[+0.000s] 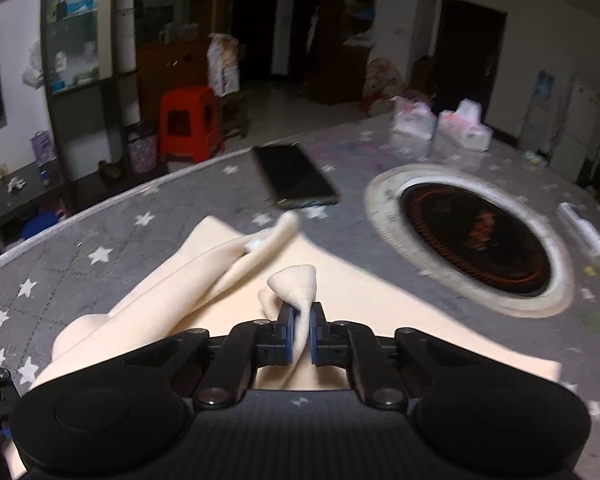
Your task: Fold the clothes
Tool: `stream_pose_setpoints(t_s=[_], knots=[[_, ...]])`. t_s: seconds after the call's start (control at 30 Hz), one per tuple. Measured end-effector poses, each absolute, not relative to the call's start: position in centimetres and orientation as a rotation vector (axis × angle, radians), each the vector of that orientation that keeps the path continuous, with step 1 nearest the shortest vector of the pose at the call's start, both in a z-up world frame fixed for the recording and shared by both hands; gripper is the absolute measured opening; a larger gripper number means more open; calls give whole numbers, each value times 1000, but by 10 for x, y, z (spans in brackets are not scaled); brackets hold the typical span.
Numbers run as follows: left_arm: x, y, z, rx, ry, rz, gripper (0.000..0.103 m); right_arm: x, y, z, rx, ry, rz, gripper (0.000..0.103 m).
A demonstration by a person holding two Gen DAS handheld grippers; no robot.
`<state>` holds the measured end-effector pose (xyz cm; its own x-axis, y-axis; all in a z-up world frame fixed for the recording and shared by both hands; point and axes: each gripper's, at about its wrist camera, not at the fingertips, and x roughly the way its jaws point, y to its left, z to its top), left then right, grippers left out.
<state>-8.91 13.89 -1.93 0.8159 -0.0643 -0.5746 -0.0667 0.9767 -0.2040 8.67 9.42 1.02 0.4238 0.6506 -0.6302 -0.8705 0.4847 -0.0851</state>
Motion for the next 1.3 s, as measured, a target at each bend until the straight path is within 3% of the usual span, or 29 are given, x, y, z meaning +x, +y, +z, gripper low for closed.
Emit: stream_pose_setpoints(t_s=[0.37, 0.6, 0.63, 0.73, 0.83, 0.93, 1.3], knots=[[-87, 130, -20, -170, 628, -1, 84, 89, -35, 60, -417, 438, 756, 6], [-85, 123, -21, -135, 635, 11, 87, 87, -85, 54, -405, 502, 695, 10], [-85, 122, -21, -132, 636, 14, 87, 87, -83, 51, -391, 518, 713, 12], [-84, 121, -22, -124, 636, 17, 89, 86, -65, 41, -355, 555, 792, 35], [-85, 121, -22, -121, 635, 13, 91, 82, -32, 34, -359, 576, 891, 37], [-85, 122, -23, -131, 631, 2, 93, 79, 4, 28, -372, 597, 976, 46], [-86, 125, -23, -162, 617, -16, 96, 77, 115, 0, -446, 652, 1086, 45]])
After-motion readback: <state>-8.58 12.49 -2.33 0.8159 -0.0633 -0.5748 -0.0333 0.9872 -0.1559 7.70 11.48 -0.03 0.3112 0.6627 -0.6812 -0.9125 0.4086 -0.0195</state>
